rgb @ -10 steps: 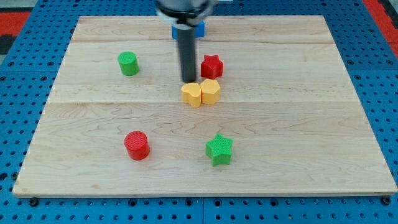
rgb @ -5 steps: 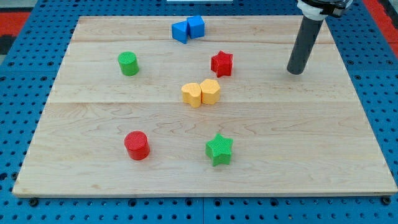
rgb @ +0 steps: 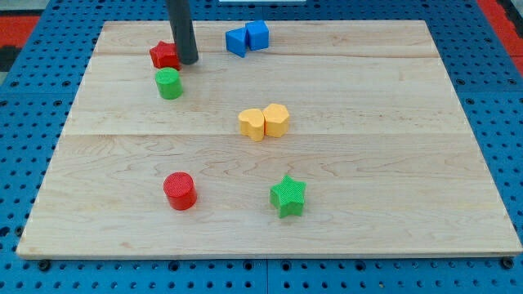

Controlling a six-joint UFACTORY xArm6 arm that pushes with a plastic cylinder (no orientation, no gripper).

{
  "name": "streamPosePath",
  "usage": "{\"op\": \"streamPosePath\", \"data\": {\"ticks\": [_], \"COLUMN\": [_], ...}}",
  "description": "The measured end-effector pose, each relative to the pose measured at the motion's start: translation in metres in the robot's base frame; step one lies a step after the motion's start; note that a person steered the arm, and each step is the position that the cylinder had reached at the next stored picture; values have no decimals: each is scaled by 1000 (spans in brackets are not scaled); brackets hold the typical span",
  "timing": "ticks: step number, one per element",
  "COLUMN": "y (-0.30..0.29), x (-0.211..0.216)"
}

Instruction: Move the red star parallel above the green circle

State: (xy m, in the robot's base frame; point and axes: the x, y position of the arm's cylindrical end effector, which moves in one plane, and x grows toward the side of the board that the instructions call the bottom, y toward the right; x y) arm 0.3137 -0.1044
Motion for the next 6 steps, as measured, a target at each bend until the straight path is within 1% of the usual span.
{"op": "streamPosePath", "data": {"ticks": [1,2,3,4,5,6], "y": [-35,-67,-79,-22,-19,-68], "x": [12,-23,-47,-28,-48,-45]}}
